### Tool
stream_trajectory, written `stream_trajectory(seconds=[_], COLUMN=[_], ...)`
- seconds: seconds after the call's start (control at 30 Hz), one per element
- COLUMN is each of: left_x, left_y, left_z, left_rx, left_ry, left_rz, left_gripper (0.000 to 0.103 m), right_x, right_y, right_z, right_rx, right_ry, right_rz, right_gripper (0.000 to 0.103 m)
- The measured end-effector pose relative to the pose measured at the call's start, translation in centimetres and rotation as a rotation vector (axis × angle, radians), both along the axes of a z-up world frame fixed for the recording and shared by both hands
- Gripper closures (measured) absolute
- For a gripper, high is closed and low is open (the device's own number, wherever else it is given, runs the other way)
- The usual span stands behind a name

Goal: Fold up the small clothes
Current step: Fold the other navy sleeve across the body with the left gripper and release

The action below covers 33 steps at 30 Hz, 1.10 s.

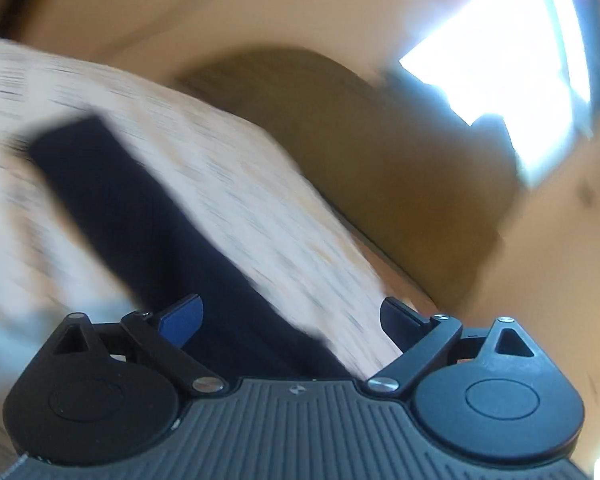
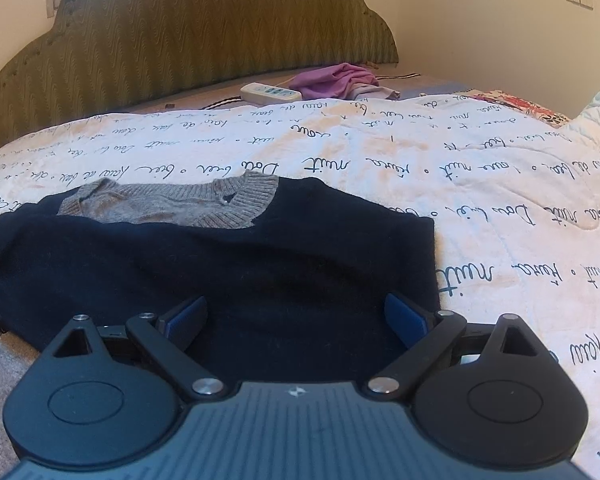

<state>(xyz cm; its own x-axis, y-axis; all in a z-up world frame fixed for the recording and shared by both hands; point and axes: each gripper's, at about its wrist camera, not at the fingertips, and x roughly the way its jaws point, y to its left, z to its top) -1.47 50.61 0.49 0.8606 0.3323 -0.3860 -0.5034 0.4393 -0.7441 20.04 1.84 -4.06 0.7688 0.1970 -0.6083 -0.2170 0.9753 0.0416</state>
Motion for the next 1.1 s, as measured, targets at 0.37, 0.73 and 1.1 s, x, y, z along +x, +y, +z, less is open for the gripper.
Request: stream_trajectory(seconds=[0.37, 0.73, 1.1], left_x=[-2.7, 4.1, 13.3], left_y=[10.2, 2.7, -24.8], left_z=[-2.4, 2.8, 0.9], left_rx=[-0.184, 0.252, 0.422], left_ry=[0.007, 0.141, 0.041], left_rz=[0.147, 0.079, -0.69], left_gripper=[0.039, 0.099, 0.099], right_x=[-0.1, -0.1, -0.1], right_y=[0.0, 0.0, -0.5], right_z=[0.0, 0.0, 0.0], right_rx=[-0.002, 0.002, 0.04], right_ry=[-0.001, -0.001, 0.001], right_rz=[-0.001, -0.001, -0.006], right_gripper=[0.007, 0.006, 0.006])
